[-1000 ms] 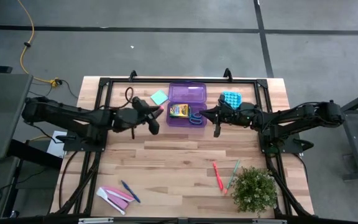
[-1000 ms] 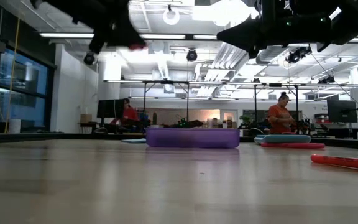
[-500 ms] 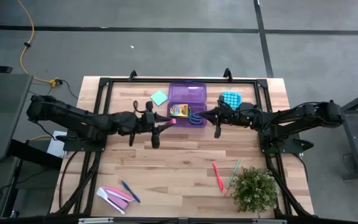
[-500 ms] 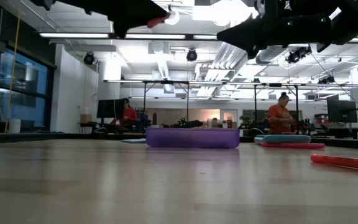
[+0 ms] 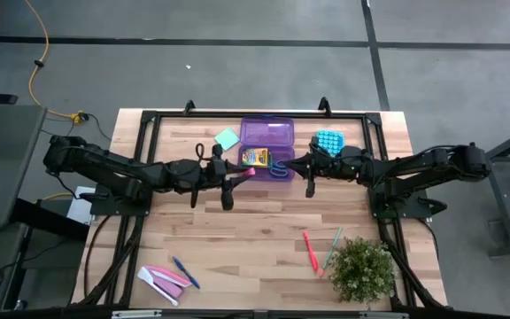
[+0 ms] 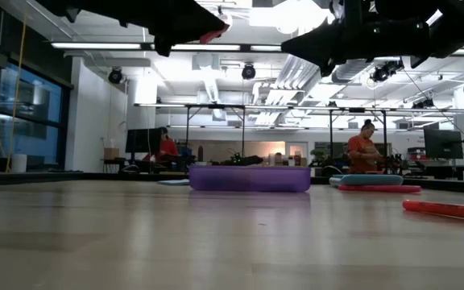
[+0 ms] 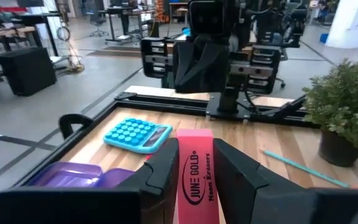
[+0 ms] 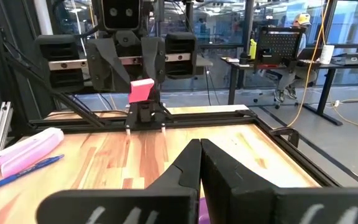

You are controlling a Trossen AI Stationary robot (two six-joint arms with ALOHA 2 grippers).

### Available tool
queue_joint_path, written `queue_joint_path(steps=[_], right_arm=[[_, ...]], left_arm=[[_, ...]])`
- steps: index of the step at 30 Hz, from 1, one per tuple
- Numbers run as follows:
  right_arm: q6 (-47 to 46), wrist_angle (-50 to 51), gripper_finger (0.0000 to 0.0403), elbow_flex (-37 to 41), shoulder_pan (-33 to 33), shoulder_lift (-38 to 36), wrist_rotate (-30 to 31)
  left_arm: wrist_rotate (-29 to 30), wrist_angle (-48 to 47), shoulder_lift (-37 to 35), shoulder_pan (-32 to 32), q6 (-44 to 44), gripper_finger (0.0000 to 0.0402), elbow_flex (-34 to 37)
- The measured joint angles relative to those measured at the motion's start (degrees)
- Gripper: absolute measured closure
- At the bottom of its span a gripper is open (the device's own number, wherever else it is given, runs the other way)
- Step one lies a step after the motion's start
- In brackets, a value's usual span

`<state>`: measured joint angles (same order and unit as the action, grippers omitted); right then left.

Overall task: Pack school essentials
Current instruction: Put the pink eraser into the violet supply box

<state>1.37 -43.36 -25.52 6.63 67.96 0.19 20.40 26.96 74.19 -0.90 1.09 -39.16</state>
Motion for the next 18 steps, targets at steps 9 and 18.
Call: queue_joint_path(steps=[9, 18], right_arm=[[-0.45, -7.06, 0.0402, 0.00, 0.00, -1.53, -0.03], [-1.40, -6.01, 0.0402, 0.00, -0.04, -2.62, -0.68]], left_arm=[[1.46, -5.22, 5.73, -6.93, 0.96, 0.0321, -4.29], [-4.55, -17.14, 23.61, -15.67, 1.69, 0.0323, -19.27]])
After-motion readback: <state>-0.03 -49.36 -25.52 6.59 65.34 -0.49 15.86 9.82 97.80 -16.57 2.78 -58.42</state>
